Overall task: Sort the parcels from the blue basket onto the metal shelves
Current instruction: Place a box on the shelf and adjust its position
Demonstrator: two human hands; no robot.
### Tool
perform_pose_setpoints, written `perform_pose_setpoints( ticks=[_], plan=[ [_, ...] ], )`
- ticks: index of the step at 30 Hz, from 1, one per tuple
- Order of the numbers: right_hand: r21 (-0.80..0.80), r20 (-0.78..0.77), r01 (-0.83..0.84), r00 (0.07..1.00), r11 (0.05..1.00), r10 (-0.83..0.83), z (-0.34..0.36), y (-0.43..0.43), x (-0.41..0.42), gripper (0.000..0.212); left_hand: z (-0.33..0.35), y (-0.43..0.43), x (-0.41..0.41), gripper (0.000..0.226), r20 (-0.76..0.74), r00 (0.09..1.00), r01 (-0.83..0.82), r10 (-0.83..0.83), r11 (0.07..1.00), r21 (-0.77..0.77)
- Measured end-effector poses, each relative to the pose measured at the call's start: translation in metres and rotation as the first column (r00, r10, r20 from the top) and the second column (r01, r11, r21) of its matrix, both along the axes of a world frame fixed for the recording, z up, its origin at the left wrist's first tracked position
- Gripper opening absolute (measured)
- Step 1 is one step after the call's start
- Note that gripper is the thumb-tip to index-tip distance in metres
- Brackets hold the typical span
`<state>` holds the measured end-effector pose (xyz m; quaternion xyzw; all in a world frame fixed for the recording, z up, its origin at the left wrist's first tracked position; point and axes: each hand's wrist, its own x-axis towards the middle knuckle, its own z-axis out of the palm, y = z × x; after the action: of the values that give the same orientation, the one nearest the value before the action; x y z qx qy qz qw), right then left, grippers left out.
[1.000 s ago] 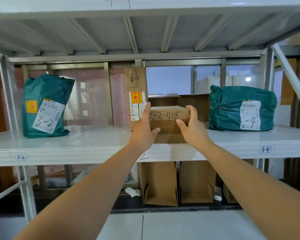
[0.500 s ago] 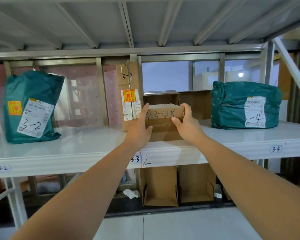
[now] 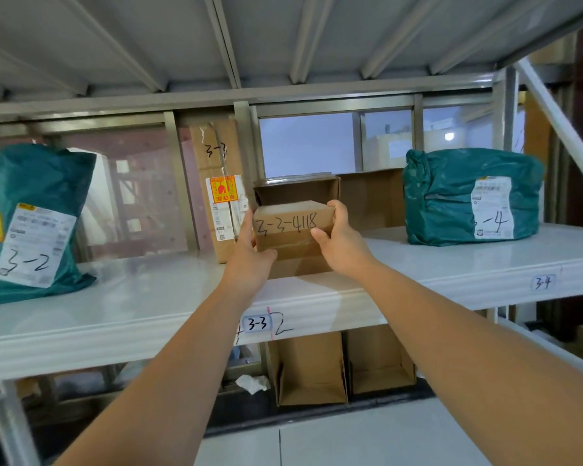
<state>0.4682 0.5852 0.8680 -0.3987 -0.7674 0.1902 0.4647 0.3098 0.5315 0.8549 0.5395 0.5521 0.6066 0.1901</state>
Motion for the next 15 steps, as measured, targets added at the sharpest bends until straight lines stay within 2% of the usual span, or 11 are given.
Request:
perform_pose_setpoints(
  ticks=[7, 11, 13, 15],
  plan=[
    [0.006, -0.053, -0.007, 0.999, 1.0, 0.008, -0.002, 0.0, -0.007, 0.06, 0.0, 0.001, 0.001, 0.091, 0.01, 0.999, -0.041, 0.041, 0.999, -0.029],
    [-0.005, -0.078, 0.005, 0.997, 1.0, -0.005, -0.003, 0.0, -0.006, 0.071, 0.001, 0.0, -0.001, 0.09, 0.017, 0.999, -0.05, 0.051, 0.999, -0.009],
    [0.087, -0.103, 0.086, 0.992, 0.992, -0.077, -0.003, -0.002, -0.007, 0.073, 0.003, -0.006, 0.002, 0.089, 0.004, 0.996, -0.086, 0.085, 0.996, 0.015],
    [0.257, -0.075, 0.19, 0.981, 0.947, -0.177, -0.005, -0.007, -0.007, 0.068, 0.004, -0.014, 0.009, 0.087, -0.099, 0.977, -0.182, 0.187, 0.982, 0.054]
  ],
)
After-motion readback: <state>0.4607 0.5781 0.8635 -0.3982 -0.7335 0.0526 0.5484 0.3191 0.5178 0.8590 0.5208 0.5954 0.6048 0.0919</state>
